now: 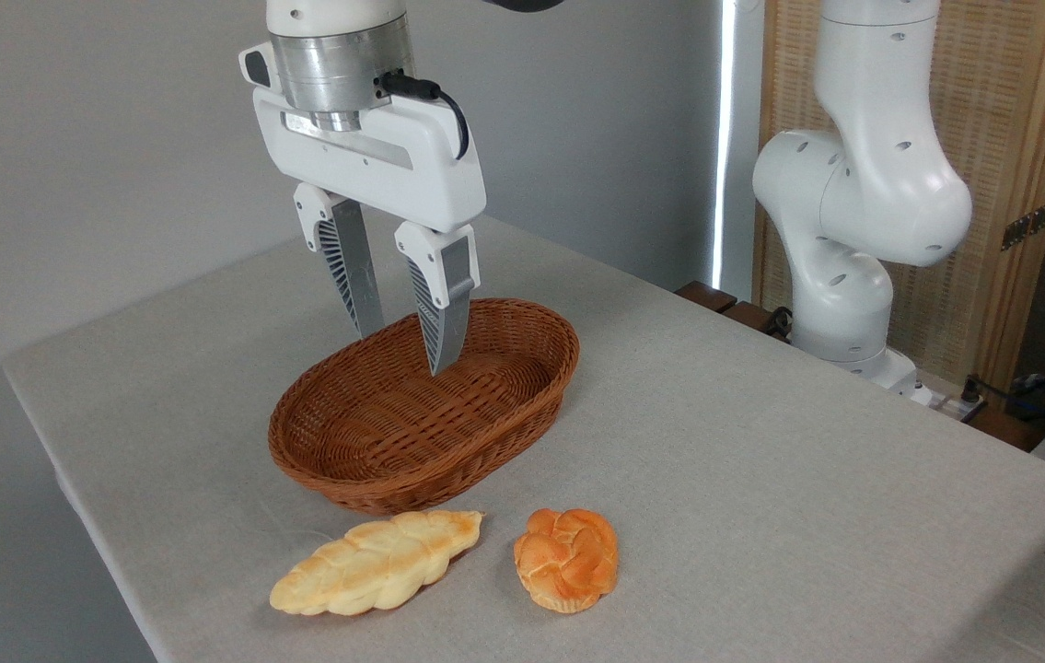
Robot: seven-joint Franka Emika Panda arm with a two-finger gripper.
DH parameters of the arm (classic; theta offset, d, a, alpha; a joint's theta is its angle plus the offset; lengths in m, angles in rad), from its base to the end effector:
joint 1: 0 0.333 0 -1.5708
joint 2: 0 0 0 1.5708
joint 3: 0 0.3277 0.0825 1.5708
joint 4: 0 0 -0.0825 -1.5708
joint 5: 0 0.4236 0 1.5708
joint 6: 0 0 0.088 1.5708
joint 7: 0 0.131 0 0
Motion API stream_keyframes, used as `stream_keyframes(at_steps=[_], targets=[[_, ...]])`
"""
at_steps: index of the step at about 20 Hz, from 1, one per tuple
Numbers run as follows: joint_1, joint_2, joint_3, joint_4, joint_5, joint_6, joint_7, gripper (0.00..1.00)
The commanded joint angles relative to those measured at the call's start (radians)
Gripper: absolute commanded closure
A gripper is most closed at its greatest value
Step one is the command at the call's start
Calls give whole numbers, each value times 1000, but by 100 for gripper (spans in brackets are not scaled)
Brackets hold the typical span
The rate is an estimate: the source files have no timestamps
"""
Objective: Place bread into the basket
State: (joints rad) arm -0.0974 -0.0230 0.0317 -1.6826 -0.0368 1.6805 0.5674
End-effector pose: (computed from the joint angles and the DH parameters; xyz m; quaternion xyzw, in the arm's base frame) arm 0.5934 -0.0433 0.5781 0.9507 -0.3095 0.0147 0.0155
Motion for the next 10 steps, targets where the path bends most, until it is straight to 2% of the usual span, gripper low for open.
stream_keyframes(at_steps=[1,10], targets=[[5,8,2,12,-5,5,3,0],[7,9,2,9,-5,11,2,0]])
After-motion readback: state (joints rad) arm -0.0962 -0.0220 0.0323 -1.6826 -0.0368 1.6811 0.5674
